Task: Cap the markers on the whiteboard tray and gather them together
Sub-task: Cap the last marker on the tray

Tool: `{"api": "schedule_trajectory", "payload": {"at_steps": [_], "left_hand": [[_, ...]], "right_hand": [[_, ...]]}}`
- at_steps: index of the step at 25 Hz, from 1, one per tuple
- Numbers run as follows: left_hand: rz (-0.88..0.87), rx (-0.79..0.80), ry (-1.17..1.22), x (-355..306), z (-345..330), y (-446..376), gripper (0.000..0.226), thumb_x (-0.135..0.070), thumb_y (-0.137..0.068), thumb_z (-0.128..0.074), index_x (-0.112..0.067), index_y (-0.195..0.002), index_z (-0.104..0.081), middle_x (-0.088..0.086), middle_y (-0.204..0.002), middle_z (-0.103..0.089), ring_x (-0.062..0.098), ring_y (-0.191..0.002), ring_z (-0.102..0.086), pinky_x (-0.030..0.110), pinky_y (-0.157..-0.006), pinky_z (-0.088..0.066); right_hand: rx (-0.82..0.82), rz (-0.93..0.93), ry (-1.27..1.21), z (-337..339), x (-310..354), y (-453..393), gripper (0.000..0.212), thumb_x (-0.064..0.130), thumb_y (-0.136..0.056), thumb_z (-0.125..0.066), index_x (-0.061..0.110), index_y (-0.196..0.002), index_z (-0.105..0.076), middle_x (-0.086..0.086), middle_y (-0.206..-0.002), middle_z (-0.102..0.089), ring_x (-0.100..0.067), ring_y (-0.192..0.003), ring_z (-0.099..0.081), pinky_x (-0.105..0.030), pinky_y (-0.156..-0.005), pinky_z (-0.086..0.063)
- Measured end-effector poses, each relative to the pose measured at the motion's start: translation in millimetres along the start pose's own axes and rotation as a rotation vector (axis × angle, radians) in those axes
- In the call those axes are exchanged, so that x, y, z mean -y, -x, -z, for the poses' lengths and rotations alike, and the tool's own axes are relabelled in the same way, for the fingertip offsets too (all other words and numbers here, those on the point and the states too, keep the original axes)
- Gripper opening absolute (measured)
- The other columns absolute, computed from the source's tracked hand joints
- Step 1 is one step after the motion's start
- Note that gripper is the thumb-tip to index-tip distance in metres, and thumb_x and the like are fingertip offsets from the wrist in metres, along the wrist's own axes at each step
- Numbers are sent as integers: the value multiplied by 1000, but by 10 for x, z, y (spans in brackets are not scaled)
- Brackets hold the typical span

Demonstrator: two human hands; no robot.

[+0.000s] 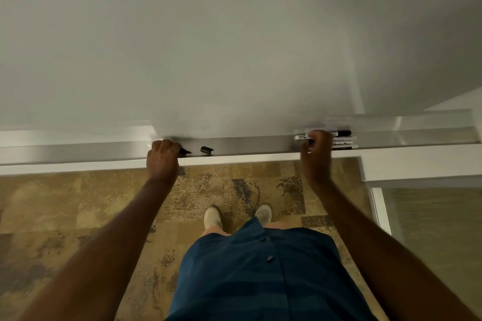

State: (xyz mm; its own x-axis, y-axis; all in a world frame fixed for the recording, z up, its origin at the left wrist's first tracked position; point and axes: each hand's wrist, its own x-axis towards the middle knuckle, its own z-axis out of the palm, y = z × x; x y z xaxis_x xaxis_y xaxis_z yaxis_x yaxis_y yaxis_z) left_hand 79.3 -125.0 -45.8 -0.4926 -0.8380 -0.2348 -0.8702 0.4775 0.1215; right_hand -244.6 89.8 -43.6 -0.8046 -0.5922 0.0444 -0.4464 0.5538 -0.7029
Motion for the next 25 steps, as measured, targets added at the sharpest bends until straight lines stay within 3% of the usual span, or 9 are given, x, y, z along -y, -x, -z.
{"api": "schedule_trajectory", "payload": {"at_steps": [2, 4, 6, 10, 14, 20, 22, 25], "left_hand": [[-9, 47, 0, 47, 19, -40, 33, 8, -86, -60, -4, -114, -71, 19, -112, -67, 39, -103, -58, 46, -81, -51], [-18, 65, 8, 85, 32, -71, 34, 9, -85, -61, -5, -114, -71, 18, -113, -67, 37, -102, -58, 45, -82, -51], [-28, 70, 0, 108, 45, -85, 33, 7, -85, -63, -6, -114, -71, 16, -113, -67, 35, -102, -59, 44, -83, -52], [-42, 35, 0, 161, 29, -84, 32, 5, -89, -56, -9, -112, -72, 14, -109, -68, 34, -97, -61, 42, -77, -49], [-82, 10, 4, 202, -2, -91, 29, 1, -90, -58, -11, -112, -71, 12, -107, -67, 30, -95, -60, 40, -76, -48], [-127, -19, 31, 268, 7, -53, 30, 0, -87, -58, -16, -109, -70, 8, -105, -69, 30, -95, -62, 41, -83, -45], [-147, -21, 51, 241, 23, -45, 32, -2, -88, -57, -19, -112, -70, 5, -108, -70, 29, -98, -63, 41, -87, -44], [-171, -62, 97, 141, 68, -3, 29, -7, -91, -58, -22, -113, -71, 2, -108, -71, 27, -98, -63, 41, -87, -45]], "right_hand": [[185, 144, 8, -356, 362, 240, 17, 8, -95, -57, 9, -112, -55, -9, -115, -54, -20, -98, -57, -24, -78, -54], [355, 270, 30, -726, 683, 443, 17, 12, -98, -57, 11, -115, -59, -7, -118, -57, -17, -103, -57, -19, -80, -51], [455, 356, 57, -1038, 949, 569, 22, 15, -99, -55, 13, -120, -62, -7, -123, -59, -18, -112, -55, -21, -85, -47], [497, 382, 152, -1437, 1292, 615, 28, 19, -100, -55, 14, -126, -65, -7, -126, -62, -26, -117, -54, -38, -90, -50], [520, 486, 407, -1635, 1366, 611, 29, 21, -101, -52, 16, -126, -66, -6, -124, -63, -26, -118, -54, -38, -87, -51], [397, 369, 301, -1645, 1399, 645, 16, 12, -96, -60, 7, -111, -62, -13, -111, -65, -31, -104, -60, -35, -76, -48], [349, 232, 122, -1572, 1380, 666, 23, 15, -95, -65, 9, -117, -65, -11, -113, -69, -27, -106, -61, -31, -81, -49], [369, -120, -244, -1470, 1350, 708, 27, 14, -94, -68, 13, -120, -71, -6, -115, -75, -21, -107, -68, -31, -93, -56]]}}
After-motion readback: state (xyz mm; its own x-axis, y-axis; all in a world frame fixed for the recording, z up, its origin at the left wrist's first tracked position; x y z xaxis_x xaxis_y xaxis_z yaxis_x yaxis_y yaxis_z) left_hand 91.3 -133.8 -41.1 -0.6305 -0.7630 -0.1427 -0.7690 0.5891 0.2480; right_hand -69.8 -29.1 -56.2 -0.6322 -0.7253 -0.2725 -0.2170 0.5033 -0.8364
